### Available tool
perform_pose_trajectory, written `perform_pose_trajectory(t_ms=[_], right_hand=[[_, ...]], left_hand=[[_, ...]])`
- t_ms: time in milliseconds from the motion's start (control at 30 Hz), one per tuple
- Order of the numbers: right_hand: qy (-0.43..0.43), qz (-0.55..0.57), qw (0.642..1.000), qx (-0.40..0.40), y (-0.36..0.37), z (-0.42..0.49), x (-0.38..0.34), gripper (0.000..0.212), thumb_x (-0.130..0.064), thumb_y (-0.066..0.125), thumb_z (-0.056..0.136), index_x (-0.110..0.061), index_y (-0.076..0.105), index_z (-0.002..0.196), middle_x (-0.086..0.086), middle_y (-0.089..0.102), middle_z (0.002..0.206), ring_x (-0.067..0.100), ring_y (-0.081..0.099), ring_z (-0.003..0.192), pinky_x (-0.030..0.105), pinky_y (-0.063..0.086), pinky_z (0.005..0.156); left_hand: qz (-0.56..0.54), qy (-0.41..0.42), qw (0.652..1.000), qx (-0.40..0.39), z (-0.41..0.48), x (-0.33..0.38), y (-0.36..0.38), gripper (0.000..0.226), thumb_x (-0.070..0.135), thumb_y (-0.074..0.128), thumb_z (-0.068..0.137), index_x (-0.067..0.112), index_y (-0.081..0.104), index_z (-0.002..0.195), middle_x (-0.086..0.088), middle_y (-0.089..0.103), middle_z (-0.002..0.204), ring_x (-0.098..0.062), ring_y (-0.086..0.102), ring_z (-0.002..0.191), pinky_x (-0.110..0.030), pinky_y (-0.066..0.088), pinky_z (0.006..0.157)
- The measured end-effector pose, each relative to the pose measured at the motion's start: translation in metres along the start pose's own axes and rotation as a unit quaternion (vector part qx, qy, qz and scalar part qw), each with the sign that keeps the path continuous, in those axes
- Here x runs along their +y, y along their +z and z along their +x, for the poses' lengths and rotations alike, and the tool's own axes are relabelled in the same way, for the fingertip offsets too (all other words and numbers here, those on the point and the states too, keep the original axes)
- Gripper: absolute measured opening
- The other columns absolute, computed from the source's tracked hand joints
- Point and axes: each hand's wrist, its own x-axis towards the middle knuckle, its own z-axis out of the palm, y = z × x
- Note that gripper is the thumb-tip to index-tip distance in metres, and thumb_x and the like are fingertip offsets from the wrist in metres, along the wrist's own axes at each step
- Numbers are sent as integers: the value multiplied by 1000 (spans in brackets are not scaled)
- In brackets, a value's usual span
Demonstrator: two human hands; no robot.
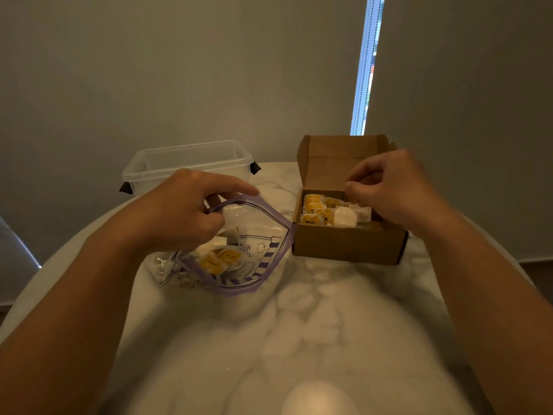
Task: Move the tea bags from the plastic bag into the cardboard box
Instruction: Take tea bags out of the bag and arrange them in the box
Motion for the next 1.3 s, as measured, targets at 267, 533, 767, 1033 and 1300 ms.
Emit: perform_pose_trajectory(t_ms=[267, 533, 767, 1033, 1300], right_hand=[[-88, 124, 965, -214, 38, -41, -50, 9, -16, 74, 84, -19, 76, 92, -5, 74, 78, 8, 71, 73, 21, 59, 66], [-254, -91, 946, -183, 99, -49, -68, 29, -19, 67, 90, -19, 68, 119, 2, 70, 107, 16, 63, 94, 31, 56, 80], [-231, -139, 941, -207, 121, -44, -72, 16, -14, 63, 92, -14, 70, 106, 7, 65, 103, 23, 62, 91, 37, 57, 79], [-217, -108, 959, -150, 108, -41, -67, 15, -14, 63, 91, -18, 72, 103, 6, 65, 98, 21, 62, 86, 34, 57, 75], [-204, -64, 971, -103, 83, -37, -63, 16, -16, 71, 87, -19, 75, 103, 0, 71, 97, 11, 65, 84, 29, 59, 79]], left_hand=[[6, -14, 1000, -10, -1, 3, -1, 60, -3, 59, 81, 38, 63, 124, 9, 68, 111, -5, 65, 90, -25, 56, 74], [4, -9, 1000, -11, -2, 1, -1, 57, -1, 59, 81, 35, 63, 126, 8, 68, 112, -3, 63, 92, -17, 50, 73], [7, -8, 1000, -8, -2, 1, -1, 59, -2, 59, 81, 34, 63, 127, 6, 68, 116, -8, 63, 95, -26, 55, 78], [7, -12, 1000, -8, -2, 2, -1, 59, -3, 58, 82, 37, 63, 125, 12, 68, 110, 4, 62, 90, -11, 49, 69], [1, -8, 1000, -7, -3, 3, -1, 58, -2, 58, 81, 36, 64, 125, 11, 69, 111, -3, 64, 88, -24, 55, 72]])
